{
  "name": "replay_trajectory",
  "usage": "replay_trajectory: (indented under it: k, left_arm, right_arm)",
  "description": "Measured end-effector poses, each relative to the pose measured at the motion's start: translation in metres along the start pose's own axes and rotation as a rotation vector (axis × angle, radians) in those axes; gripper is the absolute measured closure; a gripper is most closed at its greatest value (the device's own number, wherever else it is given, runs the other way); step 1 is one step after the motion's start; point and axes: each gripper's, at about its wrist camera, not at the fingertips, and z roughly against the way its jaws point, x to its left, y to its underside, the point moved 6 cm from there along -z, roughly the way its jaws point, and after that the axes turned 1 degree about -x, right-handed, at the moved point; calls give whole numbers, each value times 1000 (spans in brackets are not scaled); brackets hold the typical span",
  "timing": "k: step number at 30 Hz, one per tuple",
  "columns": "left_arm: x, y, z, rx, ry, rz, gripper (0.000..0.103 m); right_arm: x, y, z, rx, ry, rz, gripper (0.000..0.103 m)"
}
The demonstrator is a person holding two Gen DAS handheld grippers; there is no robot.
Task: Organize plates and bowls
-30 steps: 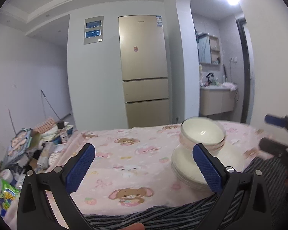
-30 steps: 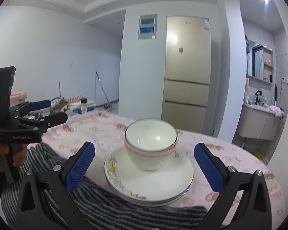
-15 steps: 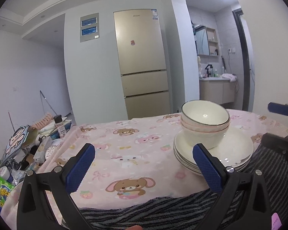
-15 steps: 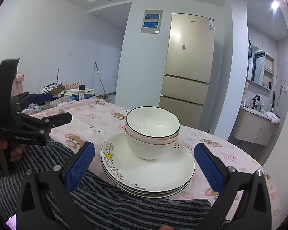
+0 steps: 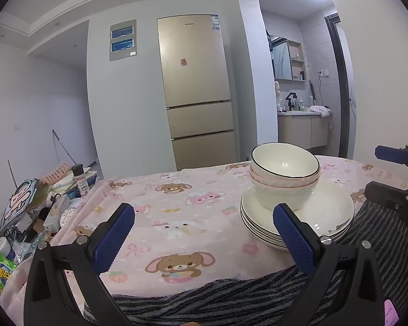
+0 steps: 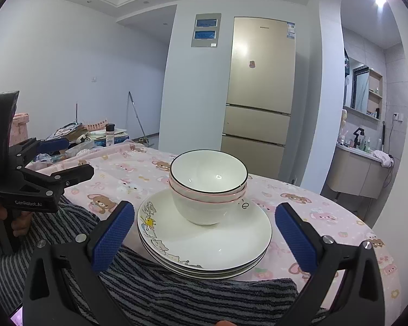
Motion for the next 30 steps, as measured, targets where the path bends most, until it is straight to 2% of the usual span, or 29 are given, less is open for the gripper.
replay_trajectory:
  k: [9,15,30]
  left_arm:
    - [2,4,0,-2,18,9,0]
    - [6,5,-3,10,24,34,0]
    - [-2,5,-6,24,24,5,0]
  right_arm:
    - [0,0,4,-18,1,2,0]
    - [-2,3,-4,17,-18,-16,0]
    - [-4,6,-4,31,-15,-20,0]
